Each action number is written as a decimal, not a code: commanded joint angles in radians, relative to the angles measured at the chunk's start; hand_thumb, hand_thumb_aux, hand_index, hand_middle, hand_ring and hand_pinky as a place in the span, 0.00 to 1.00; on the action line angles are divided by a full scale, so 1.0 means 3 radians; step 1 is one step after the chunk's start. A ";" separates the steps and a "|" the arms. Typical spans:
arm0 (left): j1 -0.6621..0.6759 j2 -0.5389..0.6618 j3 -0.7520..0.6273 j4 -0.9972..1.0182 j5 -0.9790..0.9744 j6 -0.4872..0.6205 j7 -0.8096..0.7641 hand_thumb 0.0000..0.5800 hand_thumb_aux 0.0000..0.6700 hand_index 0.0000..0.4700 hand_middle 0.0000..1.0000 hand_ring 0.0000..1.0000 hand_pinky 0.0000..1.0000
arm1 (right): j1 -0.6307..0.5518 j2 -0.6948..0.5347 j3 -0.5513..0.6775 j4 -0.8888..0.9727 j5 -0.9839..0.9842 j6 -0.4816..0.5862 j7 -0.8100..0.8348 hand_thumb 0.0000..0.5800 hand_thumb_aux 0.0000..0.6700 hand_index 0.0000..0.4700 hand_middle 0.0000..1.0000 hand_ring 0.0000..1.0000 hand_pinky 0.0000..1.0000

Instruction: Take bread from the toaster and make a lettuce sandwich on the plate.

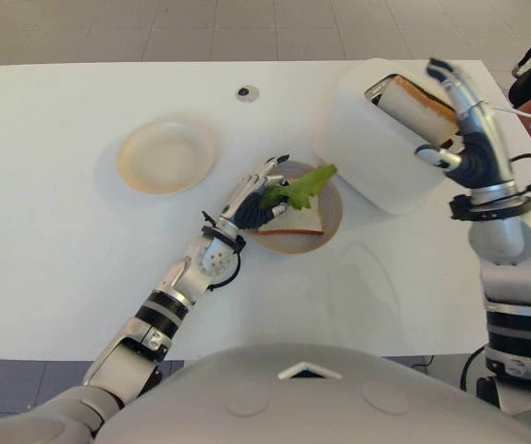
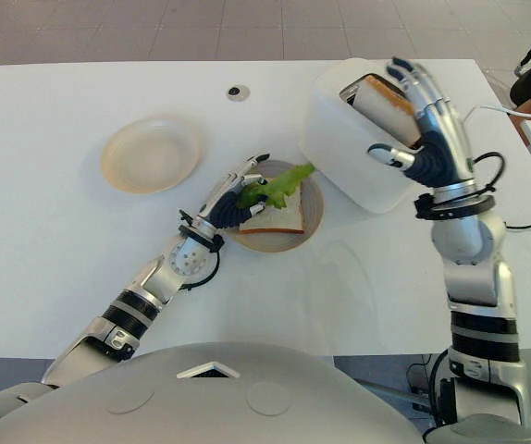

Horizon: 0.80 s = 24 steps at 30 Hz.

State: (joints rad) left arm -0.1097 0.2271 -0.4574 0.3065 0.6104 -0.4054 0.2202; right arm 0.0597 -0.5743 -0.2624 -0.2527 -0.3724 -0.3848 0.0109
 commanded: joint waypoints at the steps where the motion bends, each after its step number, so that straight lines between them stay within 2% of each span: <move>1: 0.0088 0.0120 0.0078 -0.0195 0.0146 0.0186 -0.0043 0.97 0.83 0.83 0.00 0.00 0.00 | 0.0092 -0.0013 -0.0156 -0.0251 0.0129 0.0102 0.0118 0.00 0.00 0.00 0.00 0.00 0.00; 4: 0.0130 0.0166 0.0106 -0.0333 0.0227 0.0311 -0.0071 0.95 0.78 0.78 0.00 0.00 0.00 | 0.0113 0.0024 -0.0221 -0.0423 0.0185 0.0151 0.0156 0.00 0.00 0.00 0.00 0.00 0.00; 7: 0.0147 0.0173 0.0105 -0.0400 0.0272 0.0389 -0.0099 0.89 0.67 0.67 0.00 0.00 0.00 | 0.0094 0.0023 -0.0351 -0.0505 0.0243 0.0216 0.0162 0.00 0.00 0.00 0.00 0.00 0.00; 8: 0.0155 0.0173 0.0099 -0.0430 0.0280 0.0408 -0.0124 0.83 0.59 0.59 0.00 0.00 0.00 | 0.0085 0.0011 -0.0404 -0.0497 0.0250 0.0235 0.0159 0.00 0.00 0.00 0.00 0.00 0.00; 10: 0.0172 0.0176 0.0072 -0.0482 0.0268 0.0420 -0.0216 0.76 0.51 0.51 0.00 0.00 0.00 | 0.0063 -0.0013 -0.0482 -0.0442 0.0207 0.0263 0.0142 0.00 0.00 0.00 0.00 0.00 0.00; 11: 0.0175 0.0178 0.0052 -0.0498 0.0270 0.0426 -0.0266 0.57 0.34 0.34 0.00 0.00 0.00 | 0.0054 -0.0020 -0.0499 -0.0406 0.0174 0.0269 0.0132 0.00 0.00 0.00 0.00 0.00 0.00; 12: 0.0180 0.0178 0.0036 -0.0512 0.0272 0.0434 -0.0308 0.41 0.23 0.23 0.00 0.00 0.00 | 0.0043 -0.0027 -0.0507 -0.0374 0.0145 0.0269 0.0127 0.00 0.00 0.00 0.00 0.00 0.00; 13: 0.0182 0.0180 0.0019 -0.0516 0.0280 0.0445 -0.0354 0.17 0.09 0.09 0.00 0.00 0.00 | 0.0037 -0.0034 -0.0509 -0.0339 0.0109 0.0263 0.0118 0.00 0.00 0.00 0.00 0.00 0.00; 14: 0.0189 0.0185 0.0009 -0.0525 0.0285 0.0454 -0.0393 0.10 0.05 0.05 0.00 0.00 0.00 | 0.0032 -0.0041 -0.0518 -0.0305 0.0073 0.0265 0.0105 0.00 0.00 0.00 0.00 0.00 0.00; 17: 0.0227 0.0200 0.0001 -0.0571 0.0287 0.0472 -0.0466 0.16 0.08 0.08 0.00 0.00 0.00 | -0.0001 -0.0111 -0.0527 -0.0097 -0.0170 0.0280 0.0000 0.00 0.00 0.00 0.00 0.00 0.00; 19: 0.0253 0.0209 -0.0002 -0.0593 0.0299 0.0492 -0.0490 0.15 0.08 0.08 0.00 0.00 0.00 | -0.0013 -0.0186 -0.0481 0.0105 -0.0407 0.0286 -0.0094 0.00 0.00 0.00 0.00 0.00 0.00; 20: 0.0267 0.0218 0.0007 -0.0603 0.0307 0.0502 -0.0487 0.19 0.10 0.10 0.00 0.00 0.00 | -0.0011 -0.0209 -0.0436 0.0209 -0.0471 0.0288 -0.0112 0.00 0.00 0.00 0.00 0.00 0.00; 22: 0.0298 0.0235 0.0049 -0.0635 0.0318 0.0515 -0.0446 0.21 0.11 0.11 0.00 0.00 0.00 | -0.0028 -0.0289 -0.0292 0.0473 -0.0653 0.0321 -0.0121 0.00 0.00 0.00 0.00 0.00 0.00; 23: 0.0314 0.0244 0.0080 -0.0664 0.0321 0.0510 -0.0401 0.19 0.10 0.10 0.00 0.00 0.00 | -0.0064 -0.0319 -0.0210 0.0621 -0.0706 0.0350 -0.0093 0.00 0.00 0.00 0.00 0.00 0.00; 24: 0.0326 0.0247 0.0117 -0.0703 0.0321 0.0498 -0.0340 0.06 0.03 0.03 0.00 0.00 0.00 | -0.0109 -0.0364 -0.0120 0.0755 -0.0783 0.0362 -0.0080 0.00 0.00 0.00 0.00 0.00 0.00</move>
State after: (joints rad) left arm -0.0248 0.2945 -0.4423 0.1186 0.6955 -0.2631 0.0951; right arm 0.0519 -0.6561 -0.3451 -0.0907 -0.5715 -0.2878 -0.0279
